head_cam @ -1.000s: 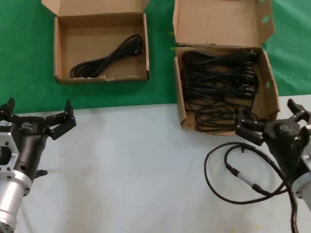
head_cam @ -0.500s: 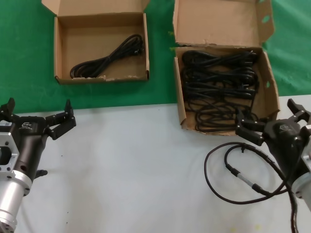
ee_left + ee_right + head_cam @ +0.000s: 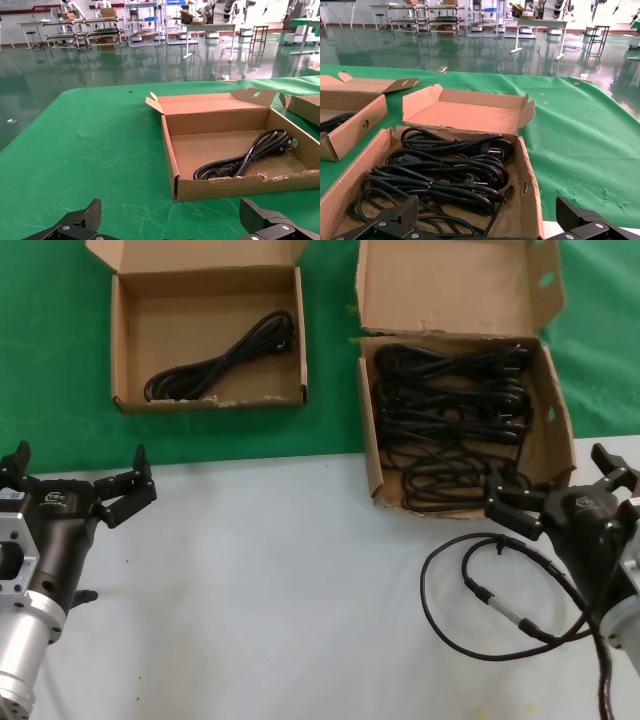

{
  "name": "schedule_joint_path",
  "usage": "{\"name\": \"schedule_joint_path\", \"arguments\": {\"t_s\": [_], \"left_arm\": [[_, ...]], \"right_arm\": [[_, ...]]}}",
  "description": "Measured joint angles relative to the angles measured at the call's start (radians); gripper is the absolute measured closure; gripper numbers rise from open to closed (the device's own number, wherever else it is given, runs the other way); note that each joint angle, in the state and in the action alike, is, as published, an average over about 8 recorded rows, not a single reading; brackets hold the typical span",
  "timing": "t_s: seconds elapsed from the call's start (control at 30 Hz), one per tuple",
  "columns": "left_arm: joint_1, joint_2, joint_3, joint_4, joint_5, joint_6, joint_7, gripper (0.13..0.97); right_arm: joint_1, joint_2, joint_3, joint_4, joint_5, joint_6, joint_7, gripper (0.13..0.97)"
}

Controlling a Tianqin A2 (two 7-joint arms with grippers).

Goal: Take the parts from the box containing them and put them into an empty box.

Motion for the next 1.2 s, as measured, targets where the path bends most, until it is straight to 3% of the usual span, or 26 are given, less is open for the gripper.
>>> {"name": "schedule_joint_path", "arguments": {"t_s": [1.2], "left_arm": [[0.0,0.0,0.0,0.0,0.0,0.0,0.0,0.132]], "right_arm": [[0.0,0.0,0.0,0.0,0.0,0.0,0.0,0.129]]}}
